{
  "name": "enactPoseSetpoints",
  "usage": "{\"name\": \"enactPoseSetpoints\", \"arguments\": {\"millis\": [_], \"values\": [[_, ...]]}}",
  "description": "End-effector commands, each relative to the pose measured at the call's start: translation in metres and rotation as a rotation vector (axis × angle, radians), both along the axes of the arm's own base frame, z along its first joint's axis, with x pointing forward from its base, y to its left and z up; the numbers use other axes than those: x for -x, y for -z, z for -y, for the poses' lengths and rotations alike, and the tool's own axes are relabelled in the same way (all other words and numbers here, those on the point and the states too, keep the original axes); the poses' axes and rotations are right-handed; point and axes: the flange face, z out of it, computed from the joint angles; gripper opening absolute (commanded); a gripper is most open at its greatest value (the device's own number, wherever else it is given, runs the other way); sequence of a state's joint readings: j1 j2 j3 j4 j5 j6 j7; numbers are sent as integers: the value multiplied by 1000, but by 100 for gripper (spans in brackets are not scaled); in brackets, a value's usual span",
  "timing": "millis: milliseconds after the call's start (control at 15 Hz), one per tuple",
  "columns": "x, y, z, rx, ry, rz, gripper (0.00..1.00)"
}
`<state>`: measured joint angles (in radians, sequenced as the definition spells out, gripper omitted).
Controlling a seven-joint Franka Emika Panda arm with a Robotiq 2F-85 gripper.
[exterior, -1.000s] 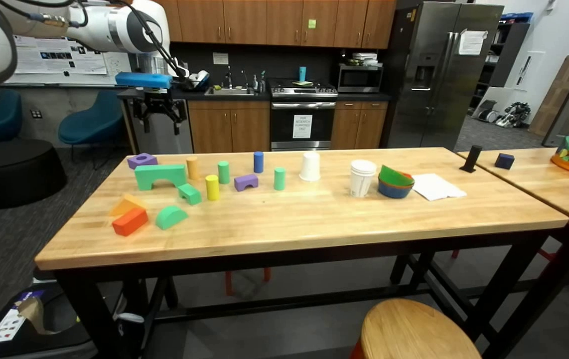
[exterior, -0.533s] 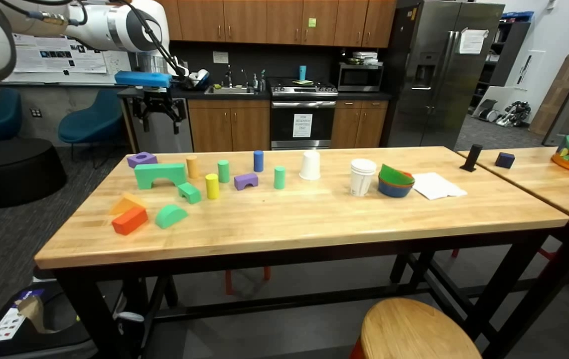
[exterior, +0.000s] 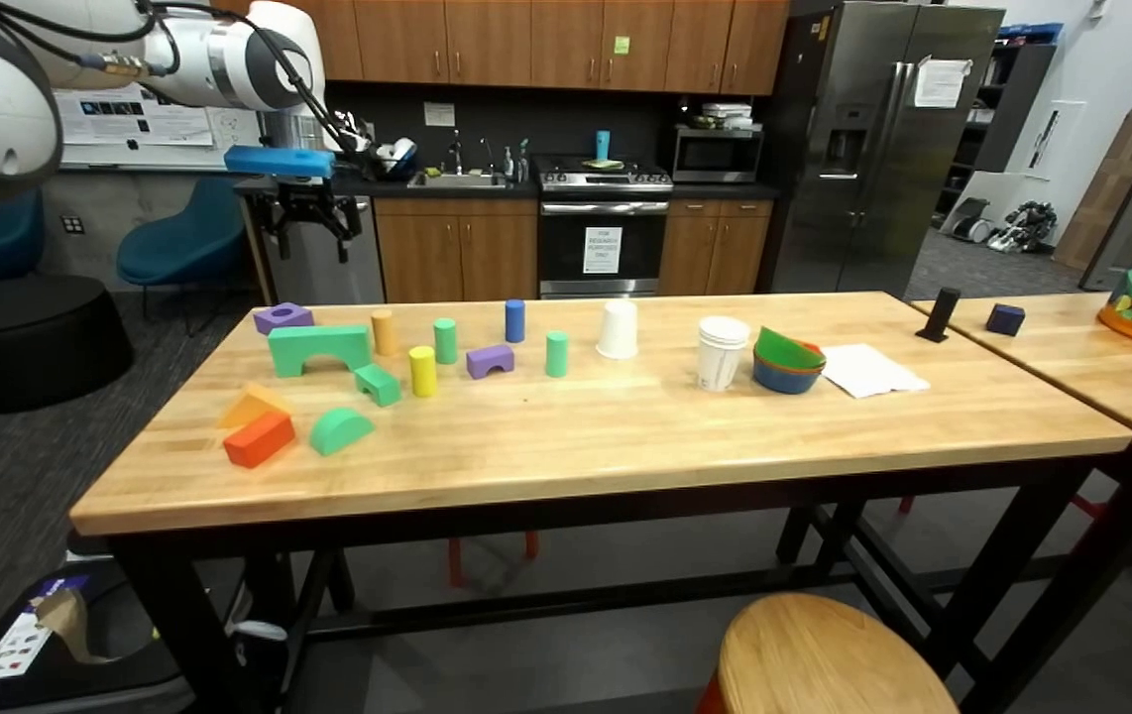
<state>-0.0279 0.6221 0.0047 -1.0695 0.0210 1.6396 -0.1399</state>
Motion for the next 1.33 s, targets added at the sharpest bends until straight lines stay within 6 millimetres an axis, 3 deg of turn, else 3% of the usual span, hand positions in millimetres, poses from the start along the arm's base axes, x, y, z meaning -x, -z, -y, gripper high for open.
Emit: {"name": "enactPoseSetpoints", "arguments": {"millis": [0, 200, 800, 1267], "values": [[-18, -2, -1, 7, -18, 34, 100], [-27, 4, 5, 7, 7, 46, 100], [-41, 16, 55, 27, 78, 64, 100], [-45, 24, 49, 5, 82, 60, 100]]}}
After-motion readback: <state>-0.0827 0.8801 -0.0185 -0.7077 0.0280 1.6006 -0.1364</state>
